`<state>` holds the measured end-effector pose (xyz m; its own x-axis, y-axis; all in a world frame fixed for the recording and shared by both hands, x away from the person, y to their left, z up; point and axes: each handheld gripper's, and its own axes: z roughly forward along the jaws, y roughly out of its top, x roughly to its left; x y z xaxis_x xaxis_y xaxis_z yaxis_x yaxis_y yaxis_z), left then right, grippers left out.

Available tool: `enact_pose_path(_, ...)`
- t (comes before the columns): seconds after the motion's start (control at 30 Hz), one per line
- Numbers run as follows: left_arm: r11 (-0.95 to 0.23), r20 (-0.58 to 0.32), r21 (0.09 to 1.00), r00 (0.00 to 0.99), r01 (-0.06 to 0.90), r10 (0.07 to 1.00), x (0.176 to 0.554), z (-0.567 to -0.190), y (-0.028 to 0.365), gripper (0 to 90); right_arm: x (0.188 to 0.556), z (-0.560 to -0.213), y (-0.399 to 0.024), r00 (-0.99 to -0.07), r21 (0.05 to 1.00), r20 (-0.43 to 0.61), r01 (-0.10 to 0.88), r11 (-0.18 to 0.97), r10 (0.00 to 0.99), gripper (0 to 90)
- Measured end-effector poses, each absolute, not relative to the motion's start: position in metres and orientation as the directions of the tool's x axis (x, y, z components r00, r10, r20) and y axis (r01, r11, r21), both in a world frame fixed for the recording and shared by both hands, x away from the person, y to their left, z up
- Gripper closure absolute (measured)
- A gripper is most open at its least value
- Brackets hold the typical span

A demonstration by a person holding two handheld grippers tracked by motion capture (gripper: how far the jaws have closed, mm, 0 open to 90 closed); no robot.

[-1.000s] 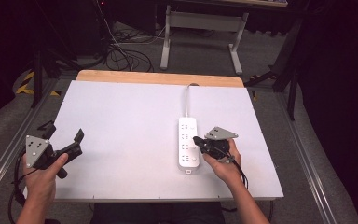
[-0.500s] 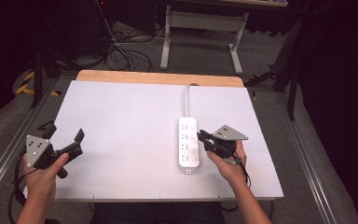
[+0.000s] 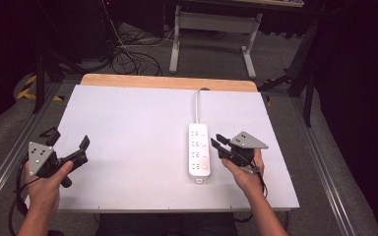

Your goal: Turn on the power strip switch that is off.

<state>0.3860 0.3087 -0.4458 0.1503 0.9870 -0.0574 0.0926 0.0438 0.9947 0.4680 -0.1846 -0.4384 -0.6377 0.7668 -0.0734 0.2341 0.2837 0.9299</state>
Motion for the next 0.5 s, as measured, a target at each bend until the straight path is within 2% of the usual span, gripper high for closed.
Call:
enact_pose_path(0.27, 0.043, -0.057, 0.995, 0.155, 0.095, 0.986, 0.387, -0.446, 0.307, 9.1, 0.464, -0.434, -0.194, -0.624, 0.943, -0.07, 0.213, 0.256, 0.778, 64.3)
enact_pose_path(0.5, 0.041, -0.055, 0.995, 0.155, 0.094, 0.986, 0.387, -0.446, 0.307, 9.1, 0.464, -0.432, -0.207, -0.599, 0.955, -0.053, 0.204, 0.217, 0.799, 52.0)
